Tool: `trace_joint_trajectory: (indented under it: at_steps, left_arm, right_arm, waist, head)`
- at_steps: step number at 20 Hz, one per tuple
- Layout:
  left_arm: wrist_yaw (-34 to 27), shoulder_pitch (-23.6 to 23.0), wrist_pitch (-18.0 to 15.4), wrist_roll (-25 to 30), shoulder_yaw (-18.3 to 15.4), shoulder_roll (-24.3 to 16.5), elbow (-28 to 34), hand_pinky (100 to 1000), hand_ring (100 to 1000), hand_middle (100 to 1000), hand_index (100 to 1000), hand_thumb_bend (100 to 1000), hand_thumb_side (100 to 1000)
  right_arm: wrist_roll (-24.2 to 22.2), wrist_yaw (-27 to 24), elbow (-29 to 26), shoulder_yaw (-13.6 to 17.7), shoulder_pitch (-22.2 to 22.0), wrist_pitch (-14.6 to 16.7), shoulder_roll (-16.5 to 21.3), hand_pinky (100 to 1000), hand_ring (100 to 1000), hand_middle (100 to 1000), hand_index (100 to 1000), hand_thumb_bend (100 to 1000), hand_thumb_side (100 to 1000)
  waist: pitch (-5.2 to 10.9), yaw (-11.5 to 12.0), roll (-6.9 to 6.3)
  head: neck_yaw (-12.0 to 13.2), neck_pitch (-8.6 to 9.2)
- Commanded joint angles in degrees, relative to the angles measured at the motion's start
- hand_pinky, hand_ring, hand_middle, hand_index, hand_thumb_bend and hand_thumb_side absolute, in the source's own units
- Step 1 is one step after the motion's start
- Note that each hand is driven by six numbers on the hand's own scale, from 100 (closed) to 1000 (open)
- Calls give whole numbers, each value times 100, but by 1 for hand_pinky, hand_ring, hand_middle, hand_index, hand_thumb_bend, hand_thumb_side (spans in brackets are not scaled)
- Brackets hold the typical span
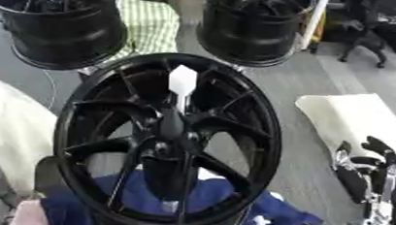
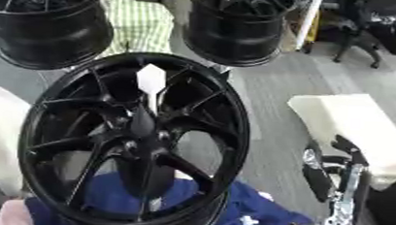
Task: Pull the pin out of the wheel hub.
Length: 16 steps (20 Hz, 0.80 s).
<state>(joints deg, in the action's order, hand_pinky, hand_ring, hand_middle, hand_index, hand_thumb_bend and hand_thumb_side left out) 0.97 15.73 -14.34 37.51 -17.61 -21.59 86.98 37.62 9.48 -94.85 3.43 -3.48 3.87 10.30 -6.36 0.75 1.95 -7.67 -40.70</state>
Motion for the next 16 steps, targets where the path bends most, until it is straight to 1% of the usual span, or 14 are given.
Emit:
trace_joint_trajectory:
  at_steps: [1, 4, 6, 8, 11, 16]
  left_arm:
    - [0, -12, 737, -435, -156, 512, 693, 593, 578, 619, 822, 100, 712]
    - [147, -151, 1384, -819, -142, 922, 1000, 582, 567, 600, 801, 100, 689]
    - [253, -261, 1700, -1116, -146, 1099, 1101, 581, 566, 596, 798, 100, 686]
    - [319, -342, 1927, -1406, -148, 1232, 1171, 577, 561, 589, 797, 100, 686]
    - [415, -422, 2075, -1673, -118, 1330, 1221, 575, 559, 586, 795, 100, 683]
    - [605, -545, 2117, -1758, -62, 1393, 1113, 568, 550, 573, 786, 100, 661]
  right_arm:
    - [-31, -55, -132, -21, 63, 13, 14, 393, 527, 656, 766, 263, 198]
    - [-67, -69, -136, -56, 114, 24, 1, 393, 527, 656, 765, 263, 198]
    - [-70, -76, -135, -57, 126, 29, -10, 393, 527, 656, 765, 262, 197]
    - [-58, -81, -128, -49, 120, 30, -23, 393, 527, 656, 765, 262, 197]
    - [-62, -81, -120, -55, 118, 35, -21, 393, 527, 656, 765, 261, 197]
    - [-66, -84, -111, -62, 122, 44, -33, 392, 527, 655, 763, 262, 196]
  waist:
    - [9, -34, 5]
    - [-30, -99, 28]
    - [-45, -134, 31]
    - [-53, -136, 31]
    - [-51, -128, 22]
    - [-48, -142, 25]
  head:
    - [85, 69]
    - [150, 94]
    - [167, 115]
    - [175, 123]
    - [204, 127]
    - [179, 171]
